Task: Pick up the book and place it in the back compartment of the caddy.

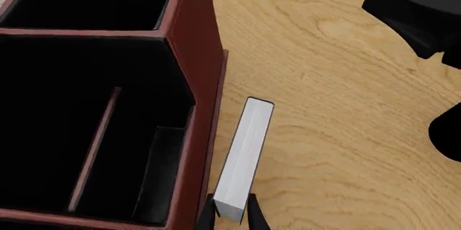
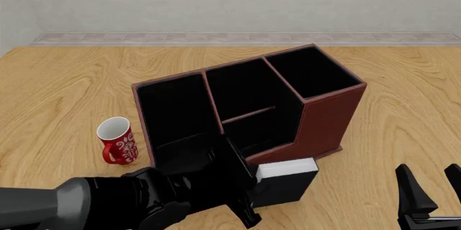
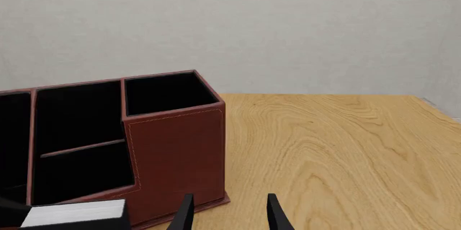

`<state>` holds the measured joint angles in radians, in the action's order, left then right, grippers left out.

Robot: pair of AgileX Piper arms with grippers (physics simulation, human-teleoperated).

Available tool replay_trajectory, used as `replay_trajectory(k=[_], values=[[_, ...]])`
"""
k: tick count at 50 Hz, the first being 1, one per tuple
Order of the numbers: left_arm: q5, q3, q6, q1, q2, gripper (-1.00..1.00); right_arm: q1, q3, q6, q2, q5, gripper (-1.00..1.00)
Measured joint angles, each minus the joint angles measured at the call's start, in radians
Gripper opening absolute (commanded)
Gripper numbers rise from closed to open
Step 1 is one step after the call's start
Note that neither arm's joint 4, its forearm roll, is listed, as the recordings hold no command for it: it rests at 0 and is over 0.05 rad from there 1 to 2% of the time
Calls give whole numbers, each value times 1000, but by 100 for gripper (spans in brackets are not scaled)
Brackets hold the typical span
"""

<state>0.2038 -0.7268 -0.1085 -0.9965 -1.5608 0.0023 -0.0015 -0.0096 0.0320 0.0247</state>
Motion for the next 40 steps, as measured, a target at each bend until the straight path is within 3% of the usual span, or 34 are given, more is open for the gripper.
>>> replay_trajectory(k=[24, 40], values=[[44, 55, -75, -28, 78, -100, 0, 0, 0, 0, 0, 100], [50, 79, -53, -47, 172, -100, 0, 0, 0, 0, 0, 100]])
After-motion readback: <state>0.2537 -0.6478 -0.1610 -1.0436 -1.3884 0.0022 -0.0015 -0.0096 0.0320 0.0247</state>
